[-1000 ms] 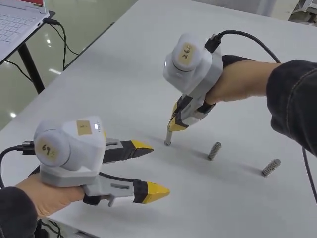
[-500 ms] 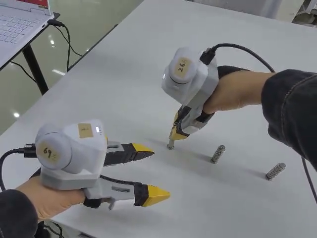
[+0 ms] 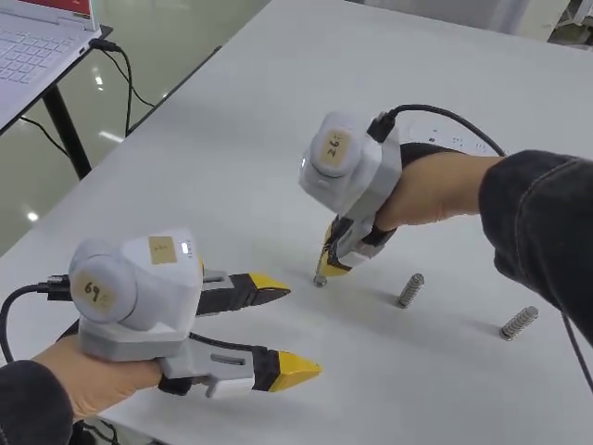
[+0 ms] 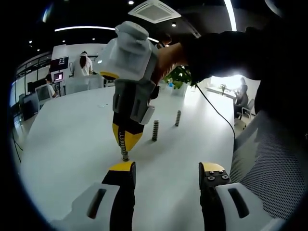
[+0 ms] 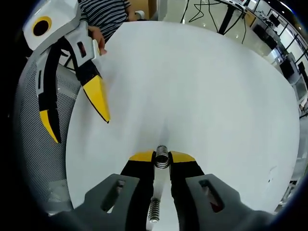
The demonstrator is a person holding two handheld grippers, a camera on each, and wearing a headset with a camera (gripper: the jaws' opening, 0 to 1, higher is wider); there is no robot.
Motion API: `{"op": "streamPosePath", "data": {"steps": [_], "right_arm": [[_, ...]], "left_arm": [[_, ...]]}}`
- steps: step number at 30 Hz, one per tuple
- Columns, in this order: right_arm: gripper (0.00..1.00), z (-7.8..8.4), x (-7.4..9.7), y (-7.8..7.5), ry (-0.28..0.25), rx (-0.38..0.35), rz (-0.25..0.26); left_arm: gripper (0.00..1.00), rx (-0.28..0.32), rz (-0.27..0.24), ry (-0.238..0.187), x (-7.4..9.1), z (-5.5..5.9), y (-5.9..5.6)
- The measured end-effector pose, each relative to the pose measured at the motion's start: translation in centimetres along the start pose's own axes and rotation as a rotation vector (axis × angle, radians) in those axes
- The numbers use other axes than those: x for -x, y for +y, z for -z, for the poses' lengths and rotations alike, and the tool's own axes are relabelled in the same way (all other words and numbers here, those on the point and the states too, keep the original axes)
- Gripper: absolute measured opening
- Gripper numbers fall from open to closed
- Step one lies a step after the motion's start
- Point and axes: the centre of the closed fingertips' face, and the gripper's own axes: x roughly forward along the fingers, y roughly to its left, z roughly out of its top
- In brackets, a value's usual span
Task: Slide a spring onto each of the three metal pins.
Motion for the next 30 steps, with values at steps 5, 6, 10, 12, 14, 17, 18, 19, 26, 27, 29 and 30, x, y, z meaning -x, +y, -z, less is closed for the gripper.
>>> {"op": "streamPosePath", "data": {"steps": [5,6,10,12,14,17,18,19,26,27,29,30], "right_arm": [[0.13,0.1,-0.3,0.1,0.003,-0.008,-0.002],[0.13,0.2,-0.3,0.1,0.004,-0.009,-0.003],[0.13,0.4,-0.7,0.2,0.006,-0.016,-0.007],[0.13,0.5,-0.8,0.3,0.008,-0.019,-0.009],[0.13,0.5,-1.0,0.3,0.01,-0.019,-0.008],[0.13,0.6,-1.2,0.2,0.015,-0.021,-0.011],[0.13,0.7,-1.3,0.2,0.016,-0.023,-0.012],[0.14,0.7,-1.4,0.1,0.016,-0.025,-0.013],[0.15,0.7,-2.0,0.1,0.025,-0.025,-0.019],[0.15,0.7,-2.0,0.0,0.025,-0.026,-0.02],[0.15,0.8,-2.1,0.0,0.028,-0.027,-0.021],[0.15,0.8,-2.1,0.0,0.028,-0.027,-0.021]], "left_arm": [[0.51,0.004,0.001,0.003,0.0,0.2,-0.1],[0.51,0.005,0.001,0.003,0.0,0.2,-0.1],[0.51,0.007,0.002,0.004,-0.1,0.3,0.0],[0.51,0.007,0.001,0.003,-0.1,0.2,0.0],[0.51,0.006,0.002,0.003,-0.2,0.2,0.0],[0.51,0.007,0.0,0.001,-0.2,0.2,0.1],[0.51,0.007,0.0,0.001,-0.1,0.2,0.1],[0.51,0.007,0.001,0.001,-0.1,0.2,0.1],[0.51,0.008,-0.002,0.0,0.0,0.2,0.3],[0.51,0.009,-0.003,0.0,0.1,0.2,0.3],[0.51,0.008,-0.004,0.0,0.1,0.2,0.4],[0.51,0.009,-0.004,-0.001,0.1,0.2,0.4]]}}
